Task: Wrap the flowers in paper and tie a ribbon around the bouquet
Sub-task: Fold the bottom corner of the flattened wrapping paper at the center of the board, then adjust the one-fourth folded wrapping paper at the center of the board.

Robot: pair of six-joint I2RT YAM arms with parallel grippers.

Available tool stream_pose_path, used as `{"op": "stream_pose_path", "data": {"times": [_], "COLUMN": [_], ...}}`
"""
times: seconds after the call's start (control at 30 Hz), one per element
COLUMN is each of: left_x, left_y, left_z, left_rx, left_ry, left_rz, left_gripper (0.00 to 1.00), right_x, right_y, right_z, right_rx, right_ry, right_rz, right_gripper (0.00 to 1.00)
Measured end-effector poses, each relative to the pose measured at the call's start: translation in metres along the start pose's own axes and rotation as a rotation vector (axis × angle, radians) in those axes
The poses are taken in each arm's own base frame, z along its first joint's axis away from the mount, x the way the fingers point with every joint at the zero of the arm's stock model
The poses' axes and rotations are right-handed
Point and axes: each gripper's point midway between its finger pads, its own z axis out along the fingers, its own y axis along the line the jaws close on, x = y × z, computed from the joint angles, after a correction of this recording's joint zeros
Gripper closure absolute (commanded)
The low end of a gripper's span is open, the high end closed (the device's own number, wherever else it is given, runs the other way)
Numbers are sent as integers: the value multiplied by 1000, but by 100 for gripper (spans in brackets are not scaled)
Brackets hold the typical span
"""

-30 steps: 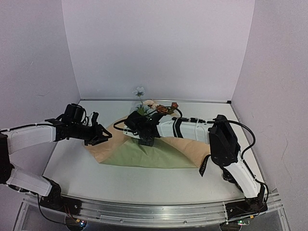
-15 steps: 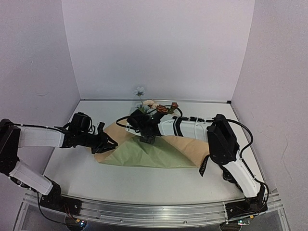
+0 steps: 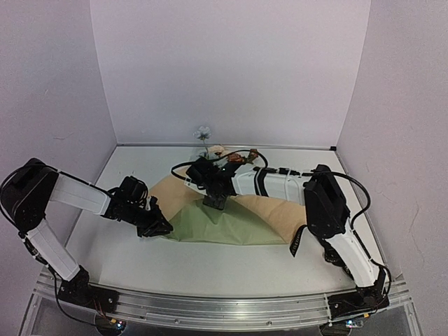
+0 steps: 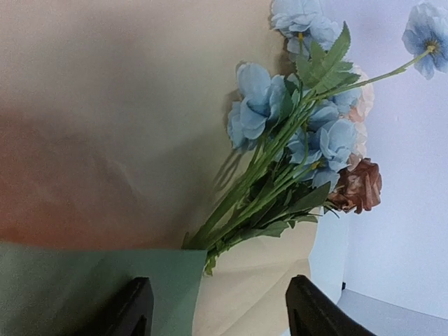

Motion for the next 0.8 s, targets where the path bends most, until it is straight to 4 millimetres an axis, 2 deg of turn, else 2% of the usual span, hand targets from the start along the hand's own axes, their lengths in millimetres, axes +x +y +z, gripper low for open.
{"op": "stream_pose_path", "data": {"times": [0.1,0.2,0.33,0.43,0.53,0.6,0.67,0.7,0.8], "left_x": [-3,-5,-7,-9,-10,-11,-11,-11,-11], "left_y": [7,11,13,15,16,17,17,18,18], "left_z": [3,5,4,3,2,2,2,2,2], "left_rx": [-37,-61,-83,-101,-115,-120,-122,-123,-126], "left_ry": [-9,-11,-22,-30,-36,-39,-42,-42,-43], "left_rz": [-19,-31,-33,-36,-38,-37,-37,-37,-38], "left_gripper": [88,88,89,90,91,91,92,92,92], "right_x": [11,15,26,53,97,127,157,172,199], "right_y": [0,-14,-46,-57,-57,-51,-37,-24,18], "right_z": [-17,-46,-99,-132,-145,-146,-142,-140,-136], "right_rx": [-56,-98,-146,-215,-312,-378,-448,-488,-597], "right_ry": [15,-2,-53,-65,-16,32,87,124,206], "right_rz": [43,130,300,443,598,699,780,811,851], "right_gripper": [3,2,2,2,2,2,3,3,4]}}
